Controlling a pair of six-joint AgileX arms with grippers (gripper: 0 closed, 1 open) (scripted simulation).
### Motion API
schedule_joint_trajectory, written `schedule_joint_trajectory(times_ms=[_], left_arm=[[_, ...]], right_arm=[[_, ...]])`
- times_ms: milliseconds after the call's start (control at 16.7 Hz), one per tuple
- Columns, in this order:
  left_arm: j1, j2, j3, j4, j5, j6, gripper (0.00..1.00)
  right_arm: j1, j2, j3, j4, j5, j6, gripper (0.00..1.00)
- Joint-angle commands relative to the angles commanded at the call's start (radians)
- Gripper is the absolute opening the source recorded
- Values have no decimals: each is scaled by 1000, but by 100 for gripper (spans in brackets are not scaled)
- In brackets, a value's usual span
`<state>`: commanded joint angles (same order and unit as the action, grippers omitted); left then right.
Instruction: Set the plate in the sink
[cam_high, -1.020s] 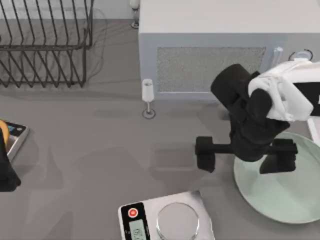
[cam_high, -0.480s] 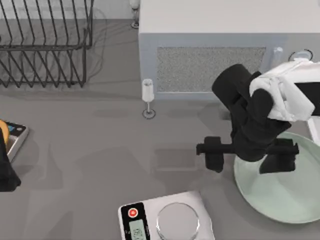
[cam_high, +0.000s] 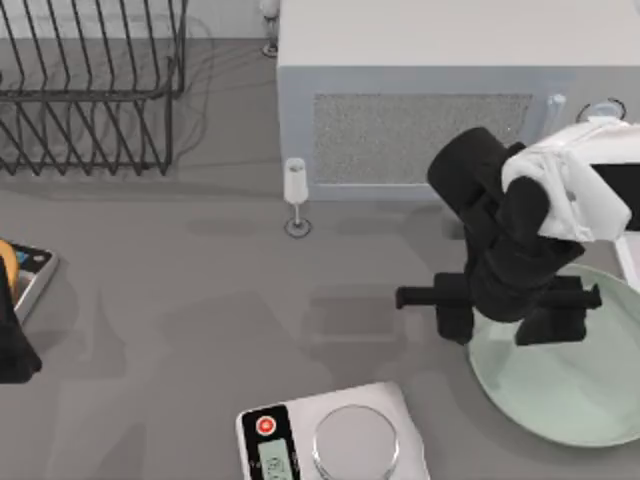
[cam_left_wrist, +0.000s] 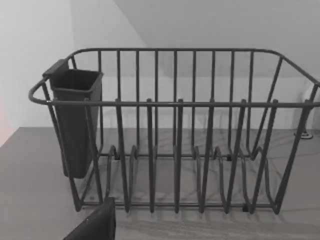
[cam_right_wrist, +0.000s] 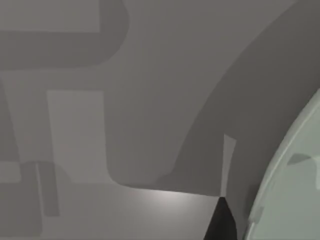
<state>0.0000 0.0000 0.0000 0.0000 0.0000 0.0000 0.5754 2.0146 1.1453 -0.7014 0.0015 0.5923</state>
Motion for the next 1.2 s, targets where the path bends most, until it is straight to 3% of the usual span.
schedule_joint_trajectory(times_ms=[720, 900, 1200], left_arm=[[0, 0, 0, 0, 0, 0, 100], [0, 0, 0, 0, 0, 0, 100], [0, 0, 0, 0, 0, 0, 100]], right_arm=[[-6, -89, 75, -74, 18, -7, 0], [8, -81, 234, -237, 16, -7, 0], [5, -80, 652, -664, 15, -9, 0]])
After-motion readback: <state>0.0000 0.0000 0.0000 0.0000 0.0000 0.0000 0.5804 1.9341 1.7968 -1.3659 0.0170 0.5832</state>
